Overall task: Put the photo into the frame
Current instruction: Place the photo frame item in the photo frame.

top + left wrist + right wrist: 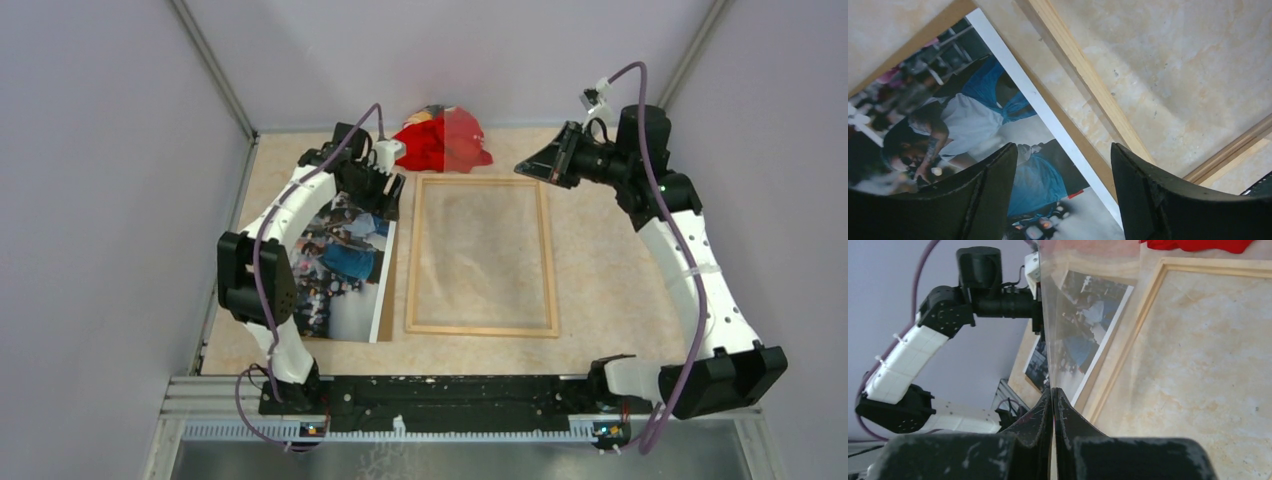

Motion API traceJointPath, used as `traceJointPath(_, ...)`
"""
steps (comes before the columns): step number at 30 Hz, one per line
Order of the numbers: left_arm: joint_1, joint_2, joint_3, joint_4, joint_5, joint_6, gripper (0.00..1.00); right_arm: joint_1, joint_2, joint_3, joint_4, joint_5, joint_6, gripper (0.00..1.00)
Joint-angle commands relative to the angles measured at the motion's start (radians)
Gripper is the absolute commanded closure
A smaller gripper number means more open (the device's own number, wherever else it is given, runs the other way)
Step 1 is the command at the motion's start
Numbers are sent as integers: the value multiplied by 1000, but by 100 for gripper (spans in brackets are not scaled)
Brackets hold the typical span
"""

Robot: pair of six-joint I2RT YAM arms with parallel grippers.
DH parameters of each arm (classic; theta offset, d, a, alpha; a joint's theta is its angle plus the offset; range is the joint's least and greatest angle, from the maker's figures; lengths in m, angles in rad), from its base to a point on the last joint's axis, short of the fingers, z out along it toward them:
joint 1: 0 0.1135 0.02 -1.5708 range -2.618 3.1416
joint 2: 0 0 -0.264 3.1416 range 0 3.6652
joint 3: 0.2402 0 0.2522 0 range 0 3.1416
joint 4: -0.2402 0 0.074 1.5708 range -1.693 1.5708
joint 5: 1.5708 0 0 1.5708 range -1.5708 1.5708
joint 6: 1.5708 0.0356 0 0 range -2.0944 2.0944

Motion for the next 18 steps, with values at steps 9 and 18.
traceJointPath(9,-1,116,-79,117,196,-64,51,-55,77,-116,248,-187,218,100)
traceJointPath(18,-1,150,-187,230,276,-90,65,-54,57,-149,318,-207,356,100)
